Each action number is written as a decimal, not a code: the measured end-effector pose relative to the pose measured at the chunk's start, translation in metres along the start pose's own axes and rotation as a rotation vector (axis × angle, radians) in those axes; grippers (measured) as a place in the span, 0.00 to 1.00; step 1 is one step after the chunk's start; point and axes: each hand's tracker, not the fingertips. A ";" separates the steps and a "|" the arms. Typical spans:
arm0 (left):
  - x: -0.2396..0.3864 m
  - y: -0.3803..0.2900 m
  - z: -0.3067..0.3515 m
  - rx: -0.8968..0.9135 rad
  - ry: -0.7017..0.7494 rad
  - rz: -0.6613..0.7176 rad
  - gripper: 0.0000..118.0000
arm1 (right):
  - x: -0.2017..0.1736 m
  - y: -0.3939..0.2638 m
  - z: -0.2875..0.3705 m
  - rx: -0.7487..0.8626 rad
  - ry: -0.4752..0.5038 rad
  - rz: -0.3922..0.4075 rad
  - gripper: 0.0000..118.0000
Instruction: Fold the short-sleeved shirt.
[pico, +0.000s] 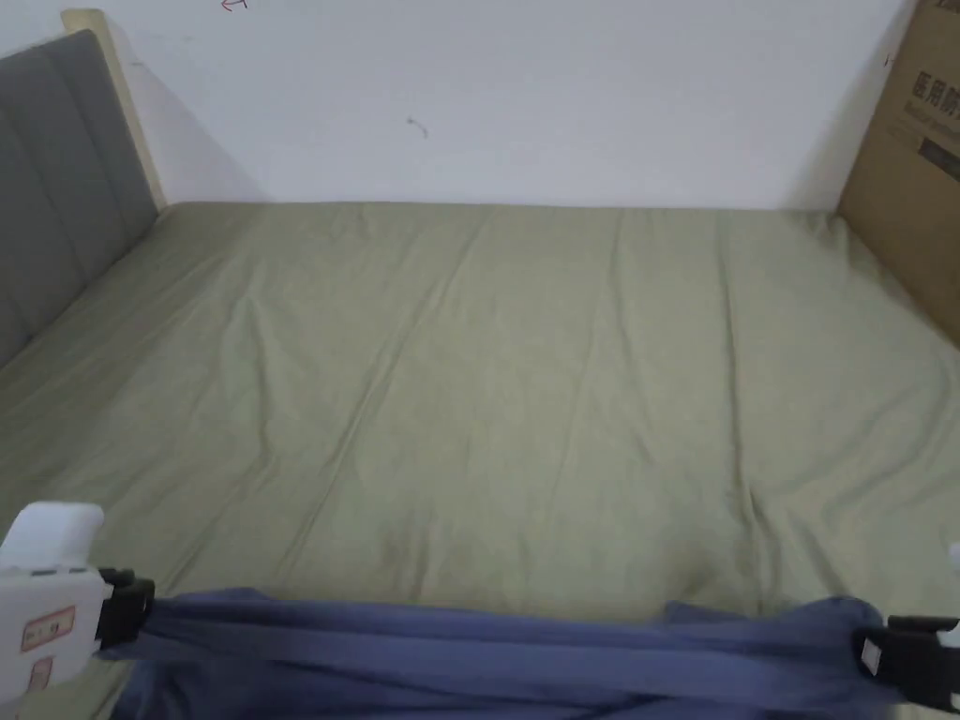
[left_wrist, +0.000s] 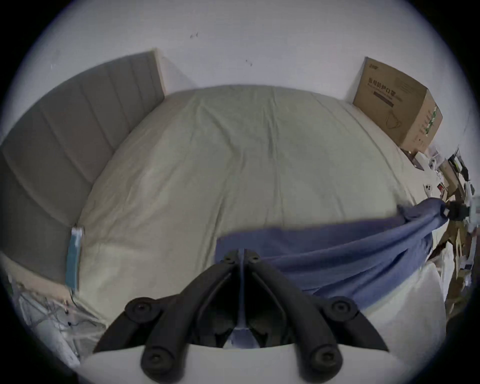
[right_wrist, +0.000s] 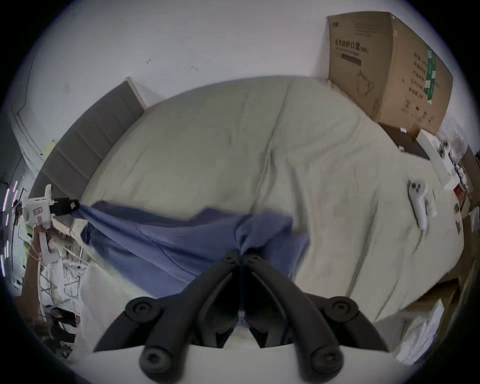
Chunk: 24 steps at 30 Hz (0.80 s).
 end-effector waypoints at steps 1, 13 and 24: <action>-0.002 -0.015 -0.003 -0.029 0.000 0.025 0.00 | 0.000 -0.014 -0.005 -0.026 -0.011 -0.009 0.00; -0.013 -0.065 -0.006 -0.042 -0.002 0.114 0.94 | -0.009 -0.065 -0.024 -0.043 -0.136 -0.072 0.47; 0.003 -0.047 0.044 0.129 -0.151 0.238 0.00 | -0.098 -0.007 -0.010 0.189 -0.114 0.044 0.00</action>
